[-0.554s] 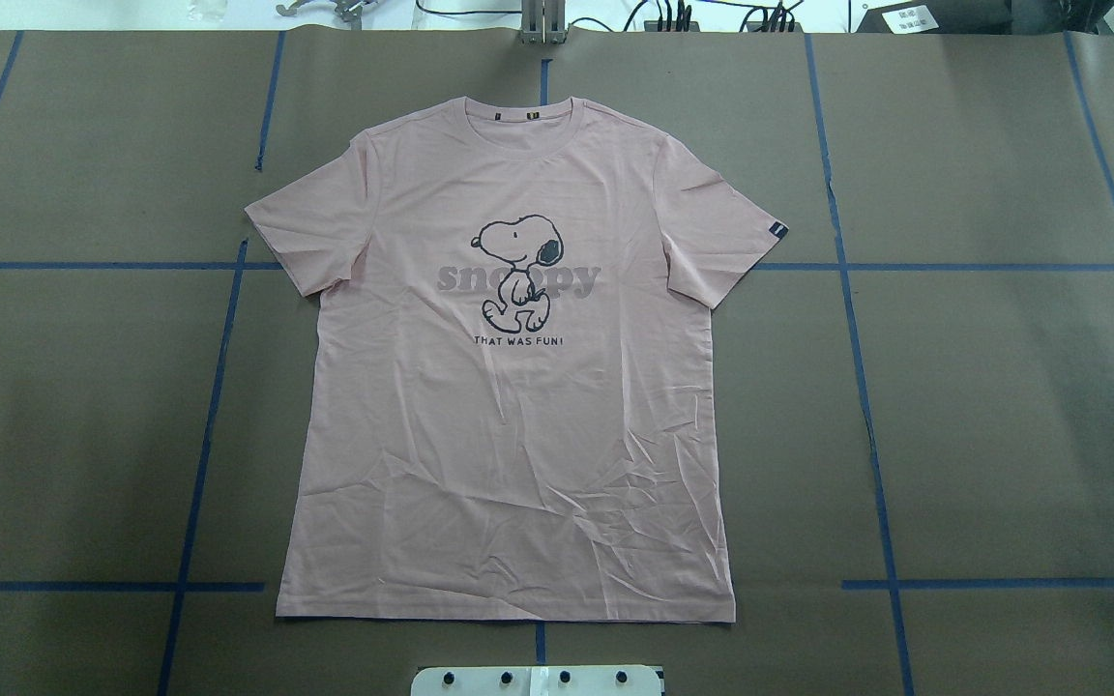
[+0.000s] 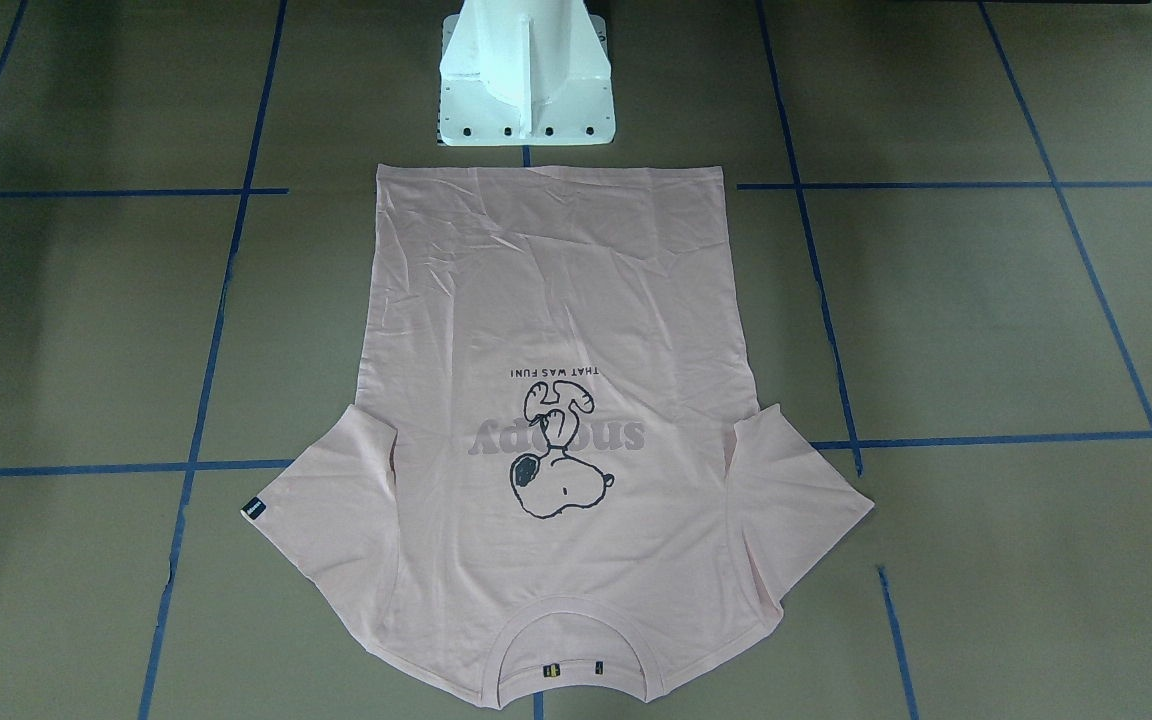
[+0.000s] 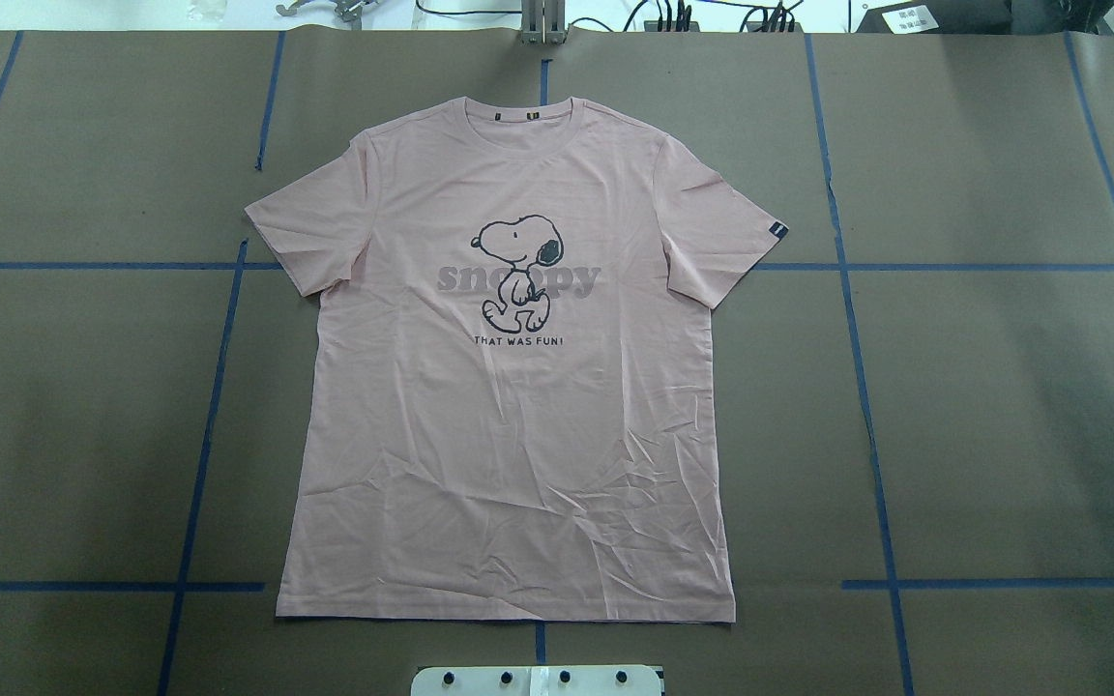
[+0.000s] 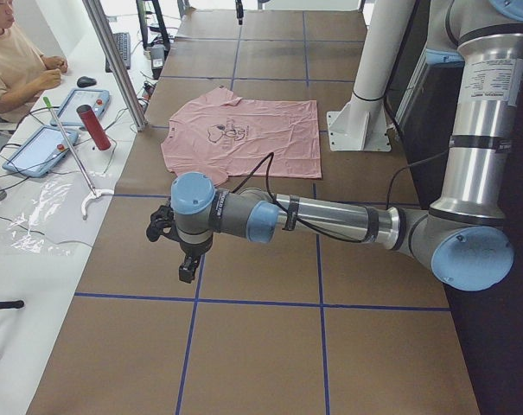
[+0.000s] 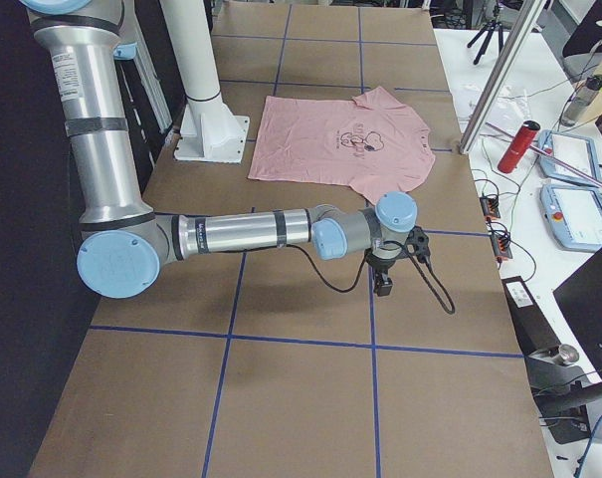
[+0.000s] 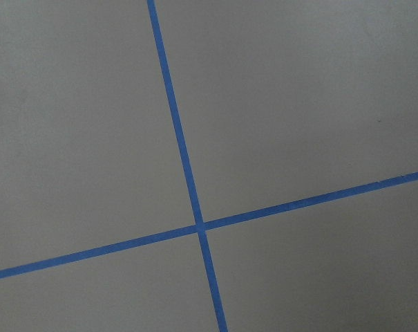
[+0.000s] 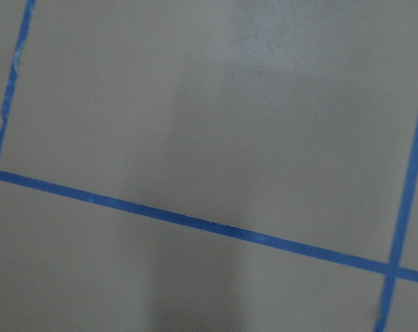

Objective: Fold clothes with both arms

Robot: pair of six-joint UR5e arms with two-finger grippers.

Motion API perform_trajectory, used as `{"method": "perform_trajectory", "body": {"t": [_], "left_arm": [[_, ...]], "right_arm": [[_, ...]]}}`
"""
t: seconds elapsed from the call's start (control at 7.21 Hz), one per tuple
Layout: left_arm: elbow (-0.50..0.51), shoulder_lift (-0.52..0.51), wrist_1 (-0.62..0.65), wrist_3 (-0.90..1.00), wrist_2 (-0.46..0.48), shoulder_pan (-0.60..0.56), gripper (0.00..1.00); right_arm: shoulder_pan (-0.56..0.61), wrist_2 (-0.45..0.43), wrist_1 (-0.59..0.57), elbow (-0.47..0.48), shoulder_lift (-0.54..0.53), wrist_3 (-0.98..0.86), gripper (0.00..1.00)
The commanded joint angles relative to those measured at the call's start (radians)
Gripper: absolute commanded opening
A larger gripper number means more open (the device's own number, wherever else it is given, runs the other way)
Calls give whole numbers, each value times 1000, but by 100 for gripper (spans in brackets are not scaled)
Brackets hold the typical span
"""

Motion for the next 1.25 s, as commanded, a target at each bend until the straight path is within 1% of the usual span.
{"method": "perform_trajectory", "body": {"t": [0.0, 0.14, 0.28, 0.42, 0.55, 0.69, 0.83, 0.97, 1.11], "left_arm": [[-7, 1, -15, -1, -5, 2, 100], [-7, 13, -60, -4, -17, 2, 100], [1, 16, -85, -1, -67, 2, 100], [4, 16, -143, -4, -91, 2, 100], [-7, 36, -165, -6, -91, 2, 100], [-2, 36, -186, -6, -91, 2, 100], [1, 36, -197, -6, -91, 2, 100], [-4, 36, -197, -7, -92, 2, 100], [-4, 38, -197, -7, -93, 2, 100]], "right_arm": [[-188, -96, 273, -48, 81, 430, 100], [-274, -201, 303, -119, 202, 613, 100], [-347, -317, 303, -204, 324, 745, 99], [-400, -397, 306, -282, 432, 898, 94], [-446, -445, 332, -334, 482, 1085, 86], [-469, -477, 362, -346, 476, 1128, 78], [-472, -478, 361, -362, 475, 1129, 75], [-471, -478, 357, -361, 471, 1135, 72], [-471, -473, 352, -357, 449, 1133, 72]]}}
